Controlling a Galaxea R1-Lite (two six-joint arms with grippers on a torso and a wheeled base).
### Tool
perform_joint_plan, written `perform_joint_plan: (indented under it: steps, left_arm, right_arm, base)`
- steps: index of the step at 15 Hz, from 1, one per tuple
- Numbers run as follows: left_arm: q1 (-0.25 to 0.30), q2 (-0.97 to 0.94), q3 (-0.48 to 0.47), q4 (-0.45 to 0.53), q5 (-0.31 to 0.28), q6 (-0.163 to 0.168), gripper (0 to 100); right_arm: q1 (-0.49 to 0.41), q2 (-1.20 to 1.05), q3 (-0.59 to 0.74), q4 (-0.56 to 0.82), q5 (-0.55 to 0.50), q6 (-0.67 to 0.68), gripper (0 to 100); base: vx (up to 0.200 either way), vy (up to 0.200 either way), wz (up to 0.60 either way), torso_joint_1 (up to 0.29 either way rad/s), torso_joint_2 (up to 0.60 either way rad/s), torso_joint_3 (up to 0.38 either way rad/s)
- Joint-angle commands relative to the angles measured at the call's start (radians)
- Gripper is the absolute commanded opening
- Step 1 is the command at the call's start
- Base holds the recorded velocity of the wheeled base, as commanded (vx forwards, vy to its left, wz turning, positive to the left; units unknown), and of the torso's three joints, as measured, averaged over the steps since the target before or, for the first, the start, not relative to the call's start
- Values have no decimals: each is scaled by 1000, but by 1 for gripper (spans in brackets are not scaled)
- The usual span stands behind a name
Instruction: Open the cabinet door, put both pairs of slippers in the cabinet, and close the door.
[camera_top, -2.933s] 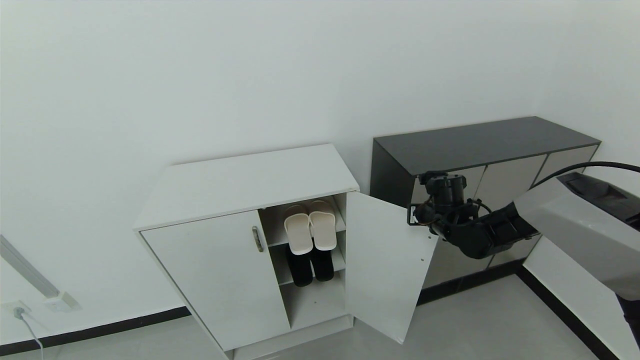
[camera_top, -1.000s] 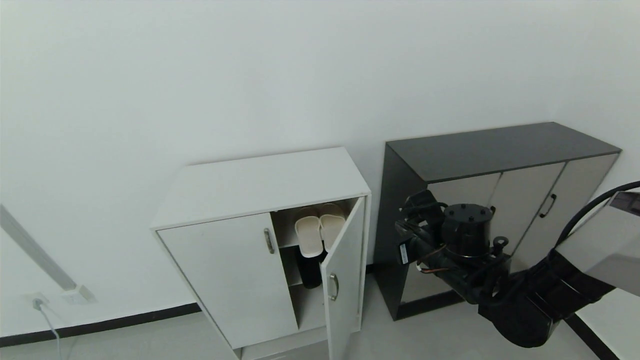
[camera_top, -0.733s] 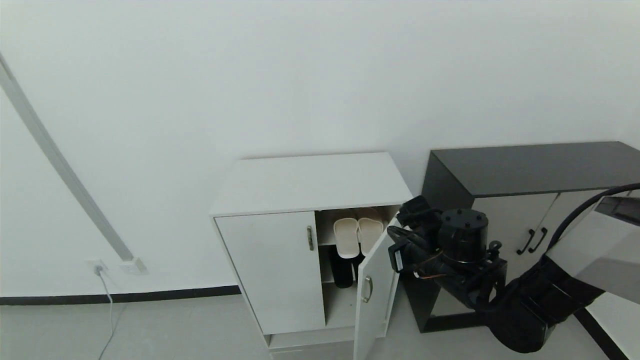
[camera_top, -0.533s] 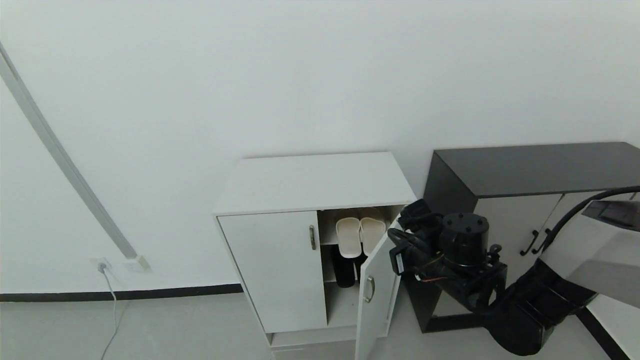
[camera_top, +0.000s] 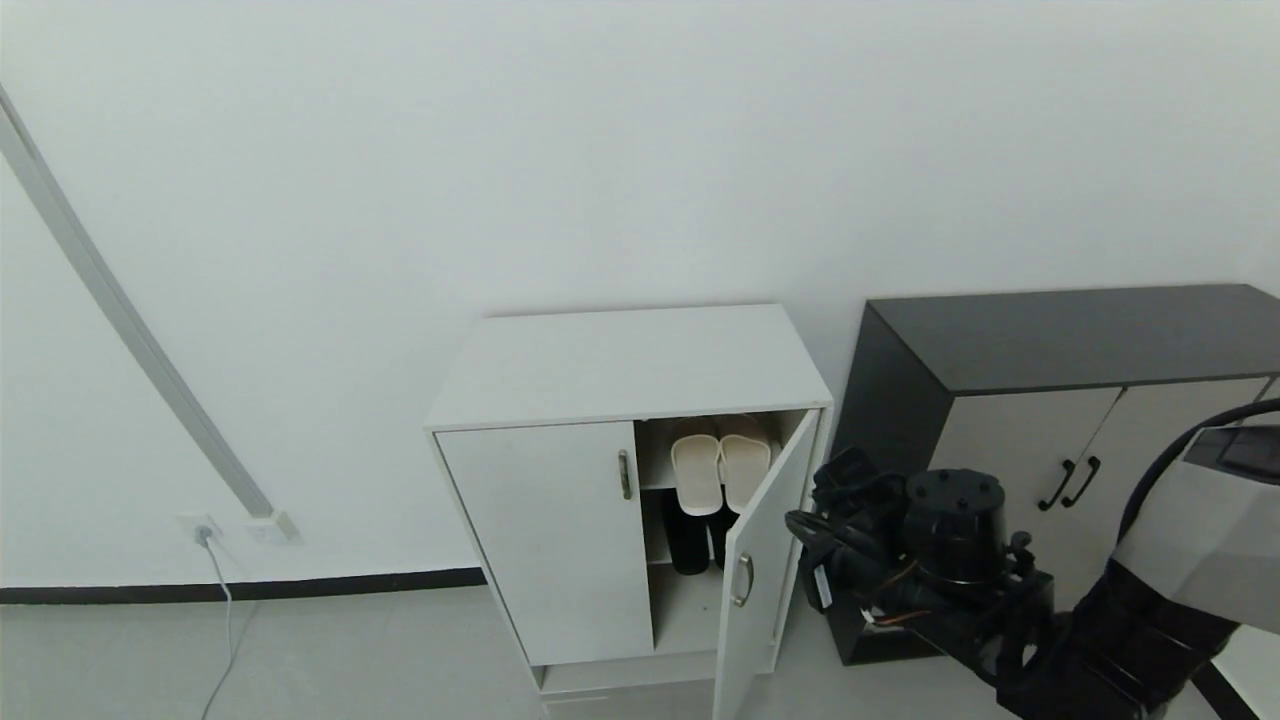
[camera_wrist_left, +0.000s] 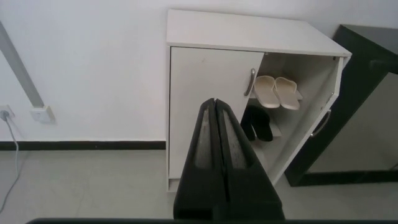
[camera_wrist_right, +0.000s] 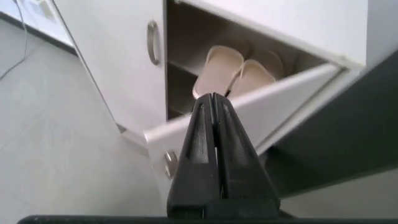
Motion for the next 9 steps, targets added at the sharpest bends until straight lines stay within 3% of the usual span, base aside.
perform_joint_plan:
  steps: [1, 6, 9]
  left_arm:
    - [0, 0, 0, 0, 2, -2, 0]
    - [0, 0, 0, 0, 2, 0, 0]
    - [0, 0, 0, 0, 2, -2, 0]
  right_arm:
    - [0, -15, 105, -60, 6, 8, 0]
    - [-1, 36, 246, -191, 17, 19, 0]
    - [-4, 96, 292, -270, 54, 48, 0]
  base:
    - [200, 0, 0, 2, 2, 12]
    - [200, 0, 0, 0, -1, 2]
    - [0, 0, 0, 0, 0, 0]
